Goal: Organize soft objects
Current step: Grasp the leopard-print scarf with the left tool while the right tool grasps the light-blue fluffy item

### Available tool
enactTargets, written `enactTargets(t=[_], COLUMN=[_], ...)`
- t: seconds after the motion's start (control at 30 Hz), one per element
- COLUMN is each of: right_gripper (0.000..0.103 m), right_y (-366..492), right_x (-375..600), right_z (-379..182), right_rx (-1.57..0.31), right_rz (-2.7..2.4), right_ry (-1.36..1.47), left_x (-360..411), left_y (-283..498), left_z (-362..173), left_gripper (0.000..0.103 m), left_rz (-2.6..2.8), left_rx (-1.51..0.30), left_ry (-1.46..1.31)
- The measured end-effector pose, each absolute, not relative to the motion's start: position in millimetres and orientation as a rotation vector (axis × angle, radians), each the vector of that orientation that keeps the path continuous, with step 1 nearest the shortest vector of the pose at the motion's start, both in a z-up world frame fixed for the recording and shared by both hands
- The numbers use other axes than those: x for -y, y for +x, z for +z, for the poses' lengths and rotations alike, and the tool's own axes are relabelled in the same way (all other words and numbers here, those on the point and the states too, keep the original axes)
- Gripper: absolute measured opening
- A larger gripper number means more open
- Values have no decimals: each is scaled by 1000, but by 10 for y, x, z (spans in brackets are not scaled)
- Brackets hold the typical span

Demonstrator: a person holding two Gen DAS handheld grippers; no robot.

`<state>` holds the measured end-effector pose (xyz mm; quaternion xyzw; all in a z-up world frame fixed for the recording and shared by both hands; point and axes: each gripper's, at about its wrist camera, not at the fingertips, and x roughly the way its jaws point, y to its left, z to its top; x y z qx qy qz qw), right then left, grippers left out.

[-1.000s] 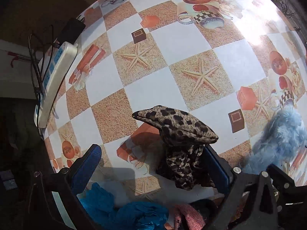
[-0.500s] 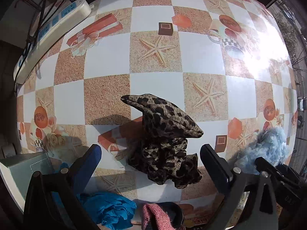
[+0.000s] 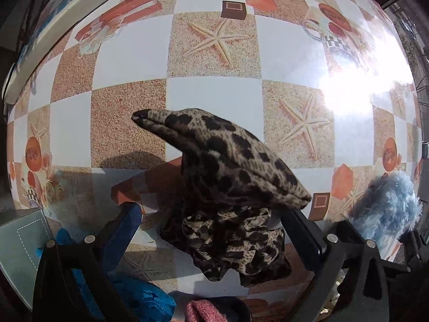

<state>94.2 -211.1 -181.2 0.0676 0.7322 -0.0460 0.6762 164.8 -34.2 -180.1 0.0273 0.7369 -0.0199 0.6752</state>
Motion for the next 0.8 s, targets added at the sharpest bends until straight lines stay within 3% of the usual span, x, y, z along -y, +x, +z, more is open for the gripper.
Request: enactTargets(t=[0.3,0.33,0.37,0.4,0.43,0.47,0.5,0.8], right_gripper=[101,97,85,69,58,37,30,30], right_y=[1126,1132,1119,1106,1102,1102,1101,902], right_x=[2119,2183,2216,2247,2300,2319,2350,2727], right_z=[-1854,-1849,-1810,-1761,-1698,-1653,-1626,-1122], right_rx=[-1691,-1678,-1663,-1645,-1622,-1599,-1588,-1447], right_rz=[-97,-97,-103,-105,-99,-78,-54,-56], right_ry=[191,213,219,215,206,212,242,331], left_x=[426,465,491,518,557,587,611,764], left_y=[1569,1580,1588,1574,1566,1558,1552,1405], left_z=[-1789,-1781,-1761,-1718,-1667,-1626,-1597,-1071], left_gripper=[103,98,95,85,69,56,33,29], left_rz=[-39,-49,-63,-80,-98,-115,-119,-220], left_rx=[-1686,-1679,-1662,-1642,-1626,-1614,-1611,-1489], left_ry=[69,73,88,105,121,139,168,242])
